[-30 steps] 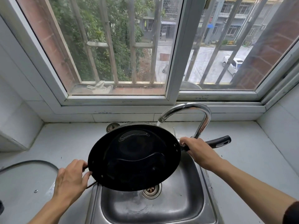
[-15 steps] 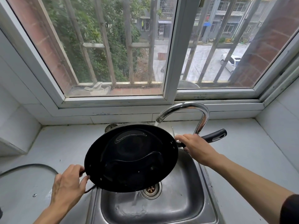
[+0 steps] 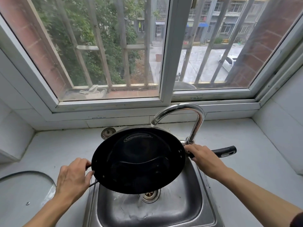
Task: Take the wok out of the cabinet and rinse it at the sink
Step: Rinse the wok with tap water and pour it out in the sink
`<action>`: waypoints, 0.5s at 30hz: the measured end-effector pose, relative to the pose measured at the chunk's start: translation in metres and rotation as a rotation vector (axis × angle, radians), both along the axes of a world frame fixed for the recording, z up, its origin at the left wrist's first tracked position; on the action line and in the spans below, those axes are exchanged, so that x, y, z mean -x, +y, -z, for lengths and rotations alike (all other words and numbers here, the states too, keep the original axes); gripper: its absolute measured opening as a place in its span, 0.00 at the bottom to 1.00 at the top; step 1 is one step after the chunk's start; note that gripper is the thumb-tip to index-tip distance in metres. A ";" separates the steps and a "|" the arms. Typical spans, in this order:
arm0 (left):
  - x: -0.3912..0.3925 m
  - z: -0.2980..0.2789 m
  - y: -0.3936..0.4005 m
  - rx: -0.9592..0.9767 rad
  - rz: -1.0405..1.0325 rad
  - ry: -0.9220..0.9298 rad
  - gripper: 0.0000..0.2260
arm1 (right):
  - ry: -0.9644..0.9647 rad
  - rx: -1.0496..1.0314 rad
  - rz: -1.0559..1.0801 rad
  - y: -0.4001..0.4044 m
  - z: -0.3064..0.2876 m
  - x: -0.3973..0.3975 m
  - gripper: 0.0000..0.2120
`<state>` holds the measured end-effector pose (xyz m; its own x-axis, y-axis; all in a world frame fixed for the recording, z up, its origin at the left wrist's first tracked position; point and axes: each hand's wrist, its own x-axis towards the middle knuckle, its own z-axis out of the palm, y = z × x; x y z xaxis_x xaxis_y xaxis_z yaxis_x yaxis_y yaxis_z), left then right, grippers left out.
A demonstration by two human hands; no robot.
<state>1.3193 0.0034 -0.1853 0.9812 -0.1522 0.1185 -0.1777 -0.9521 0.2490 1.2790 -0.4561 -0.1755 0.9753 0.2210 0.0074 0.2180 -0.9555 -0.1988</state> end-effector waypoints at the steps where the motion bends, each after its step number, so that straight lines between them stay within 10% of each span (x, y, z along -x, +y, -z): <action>1: -0.003 -0.001 -0.002 -0.010 0.017 -0.005 0.13 | -0.001 0.000 0.010 -0.002 0.000 0.003 0.26; 15: -0.025 -0.013 -0.046 -0.107 0.149 -0.045 0.14 | 0.067 -0.070 0.164 -0.035 0.017 0.047 0.23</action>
<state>1.3444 -0.0427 -0.1726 0.9409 -0.3096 0.1374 -0.3275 -0.9350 0.1362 1.2318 -0.4912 -0.1925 0.9970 0.0598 -0.0493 0.0440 -0.9606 -0.2745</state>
